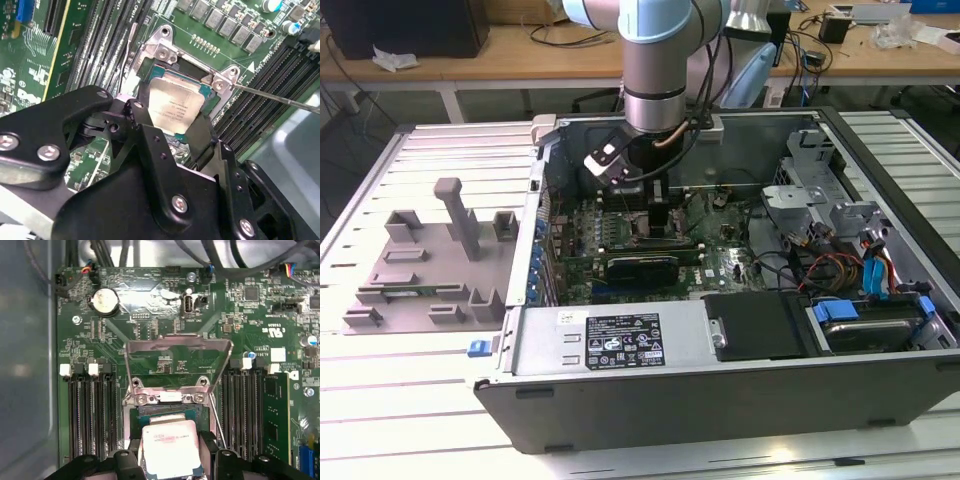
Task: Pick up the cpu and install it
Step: 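Place the cpu into insertion slot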
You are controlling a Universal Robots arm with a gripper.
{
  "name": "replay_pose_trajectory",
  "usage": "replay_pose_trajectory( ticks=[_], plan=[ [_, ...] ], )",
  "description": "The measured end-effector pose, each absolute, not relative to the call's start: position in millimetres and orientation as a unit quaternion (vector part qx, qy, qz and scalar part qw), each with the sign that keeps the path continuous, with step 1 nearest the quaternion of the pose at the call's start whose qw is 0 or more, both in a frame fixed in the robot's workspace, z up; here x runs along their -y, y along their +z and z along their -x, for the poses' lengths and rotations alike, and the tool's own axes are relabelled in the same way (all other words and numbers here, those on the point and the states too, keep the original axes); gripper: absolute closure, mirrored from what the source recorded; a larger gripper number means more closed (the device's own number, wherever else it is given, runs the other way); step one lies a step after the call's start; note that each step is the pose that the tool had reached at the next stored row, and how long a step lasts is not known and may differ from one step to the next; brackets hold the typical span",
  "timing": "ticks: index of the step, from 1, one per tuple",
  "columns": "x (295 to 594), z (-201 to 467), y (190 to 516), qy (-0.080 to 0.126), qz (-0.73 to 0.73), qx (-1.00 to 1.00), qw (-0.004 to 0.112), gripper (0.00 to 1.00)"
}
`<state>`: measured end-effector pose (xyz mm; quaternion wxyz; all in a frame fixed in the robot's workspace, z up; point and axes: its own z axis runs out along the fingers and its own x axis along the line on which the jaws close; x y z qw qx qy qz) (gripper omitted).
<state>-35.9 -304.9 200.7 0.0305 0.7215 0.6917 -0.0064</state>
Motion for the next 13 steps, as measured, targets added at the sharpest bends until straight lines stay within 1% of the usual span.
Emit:
replay_pose_trajectory(
  ticks=[13],
  plan=[
    [304.9, 32.0, 202.2, -0.007, -0.735, -0.677, 0.030, 0.46]
  ],
)
